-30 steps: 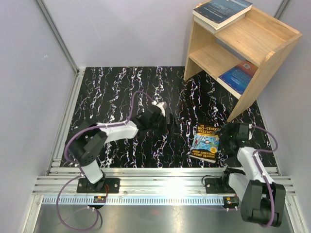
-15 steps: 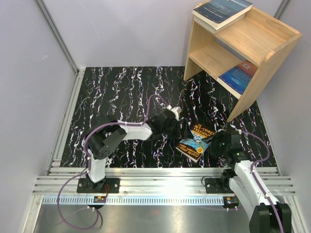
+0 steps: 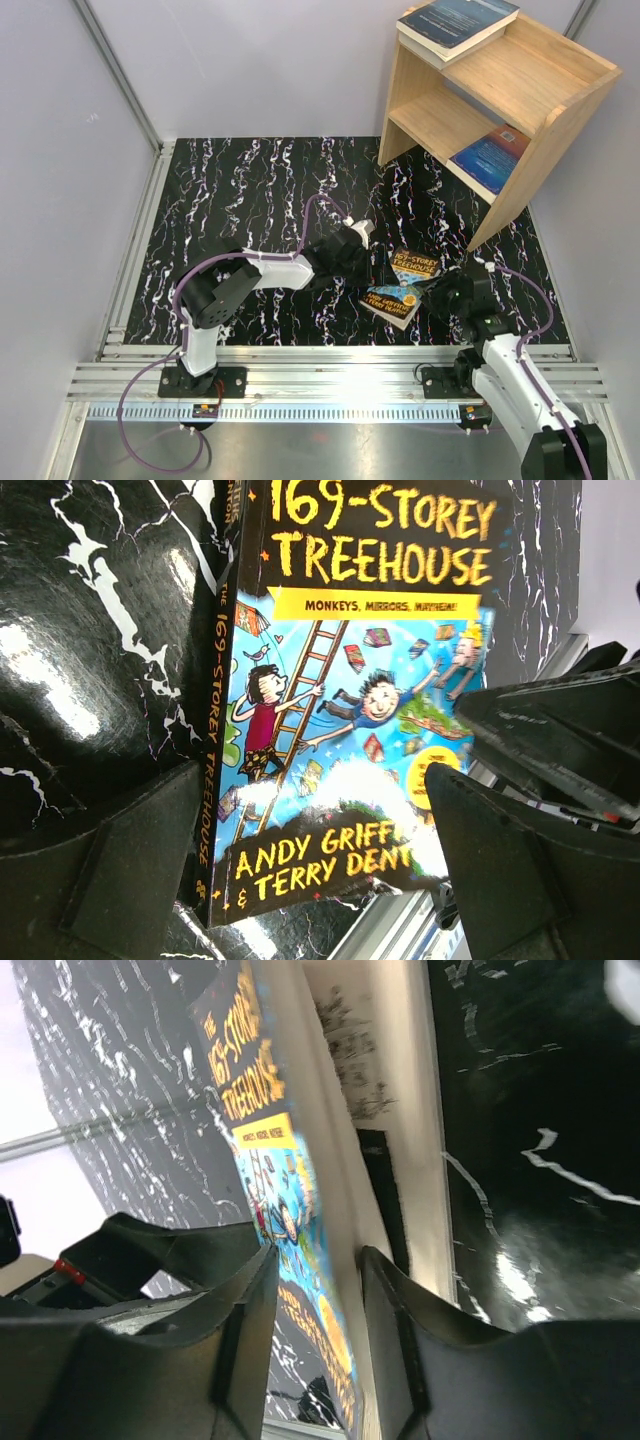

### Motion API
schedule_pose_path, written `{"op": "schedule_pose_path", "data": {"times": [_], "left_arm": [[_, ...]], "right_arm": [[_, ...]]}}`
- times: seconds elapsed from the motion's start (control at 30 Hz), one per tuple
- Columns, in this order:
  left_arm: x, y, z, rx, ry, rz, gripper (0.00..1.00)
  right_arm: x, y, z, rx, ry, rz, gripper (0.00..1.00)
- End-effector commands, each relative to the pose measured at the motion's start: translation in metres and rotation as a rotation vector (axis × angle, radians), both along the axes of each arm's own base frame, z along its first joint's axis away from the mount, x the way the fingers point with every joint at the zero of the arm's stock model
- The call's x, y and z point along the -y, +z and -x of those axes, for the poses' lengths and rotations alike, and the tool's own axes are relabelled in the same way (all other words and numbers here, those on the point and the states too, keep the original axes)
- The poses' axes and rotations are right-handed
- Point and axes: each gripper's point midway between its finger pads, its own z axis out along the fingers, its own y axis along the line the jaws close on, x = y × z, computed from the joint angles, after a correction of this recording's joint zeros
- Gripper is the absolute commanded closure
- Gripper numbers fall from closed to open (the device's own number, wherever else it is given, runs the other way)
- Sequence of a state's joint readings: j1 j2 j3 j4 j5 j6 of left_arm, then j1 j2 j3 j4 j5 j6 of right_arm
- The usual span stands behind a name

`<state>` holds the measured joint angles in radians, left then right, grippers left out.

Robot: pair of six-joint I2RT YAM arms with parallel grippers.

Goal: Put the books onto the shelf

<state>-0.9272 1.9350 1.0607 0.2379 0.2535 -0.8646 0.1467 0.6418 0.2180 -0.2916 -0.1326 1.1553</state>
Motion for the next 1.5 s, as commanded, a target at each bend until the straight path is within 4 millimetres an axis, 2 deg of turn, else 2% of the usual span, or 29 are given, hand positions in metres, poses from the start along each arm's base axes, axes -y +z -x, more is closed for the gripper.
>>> {"op": "schedule_pose_path", "data": {"times": [0.0, 0.1, 0.17, 0.2, 0.33, 0.4, 0.5, 0.63, 0.77, 0.83, 0.97, 1.07, 1.2, 1.27, 1.37, 1.4, 1.47], "left_arm": [[-0.003, -0.024, 0.016, -0.052, -0.027, -0.054, 0.03], [-0.003, -0.023, 0.015, -0.052, -0.026, -0.052, 0.03], [-0.002, -0.022, 0.016, -0.054, -0.029, -0.048, 0.03], [-0.002, -0.022, 0.016, -0.053, -0.030, -0.048, 0.03], [-0.005, -0.021, 0.017, -0.055, -0.030, -0.046, 0.03], [-0.011, -0.017, 0.013, -0.047, -0.013, -0.031, 0.03], [-0.028, -0.007, 0.004, -0.046, 0.026, 0.059, 0.02], [-0.057, 0.000, -0.009, -0.086, 0.059, 0.188, 0.02], [-0.072, -0.005, -0.013, -0.104, 0.075, 0.222, 0.02], [-0.072, 0.001, -0.011, -0.095, 0.058, 0.265, 0.02], [-0.058, 0.029, -0.008, -0.082, 0.003, 0.438, 0.02], [-0.052, 0.042, -0.002, -0.093, -0.040, 0.557, 0.03], [-0.050, 0.042, 0.001, -0.125, -0.047, 0.612, 0.03], [-0.050, 0.039, 0.002, -0.135, -0.047, 0.623, 0.08], [-0.048, 0.044, 0.003, -0.132, -0.063, 0.643, 0.29], [-0.046, 0.045, 0.005, -0.135, -0.073, 0.647, 0.41], [-0.043, 0.047, 0.006, -0.137, -0.087, 0.648, 0.51]], "right_arm": [[-0.024, 0.018, -0.010, 0.092, 0.046, -0.091, 0.55], [-0.032, 0.017, -0.011, 0.115, 0.062, -0.078, 0.57], [-0.037, 0.014, -0.010, 0.107, 0.079, -0.055, 0.62], [-0.040, 0.013, -0.010, 0.101, 0.089, -0.048, 0.66], [-0.045, 0.003, -0.007, 0.044, 0.117, -0.010, 0.93], [-0.047, 0.008, -0.007, 0.045, 0.128, 0.003, 1.00], [-0.042, 0.020, -0.004, 0.064, 0.123, 0.028, 1.00], [-0.042, 0.047, 0.000, 0.135, 0.126, -0.002, 1.00], [-0.048, 0.062, 0.002, 0.174, 0.140, -0.058, 1.00], [-0.052, 0.065, 0.002, 0.185, 0.156, -0.080, 1.00], [-0.066, 0.068, 0.000, 0.227, 0.198, -0.159, 1.00], [-0.077, 0.075, -0.001, 0.298, 0.228, -0.248, 1.00], [-0.081, 0.083, -0.001, 0.357, 0.251, -0.280, 1.00], [-0.084, 0.088, -0.001, 0.380, 0.270, -0.285, 1.00], [-0.090, 0.090, -0.001, 0.404, 0.304, -0.312, 1.00], [-0.092, 0.089, -0.002, 0.422, 0.310, -0.326, 1.00], [-0.095, 0.086, 0.000, 0.424, 0.326, -0.342, 1.00]]}}
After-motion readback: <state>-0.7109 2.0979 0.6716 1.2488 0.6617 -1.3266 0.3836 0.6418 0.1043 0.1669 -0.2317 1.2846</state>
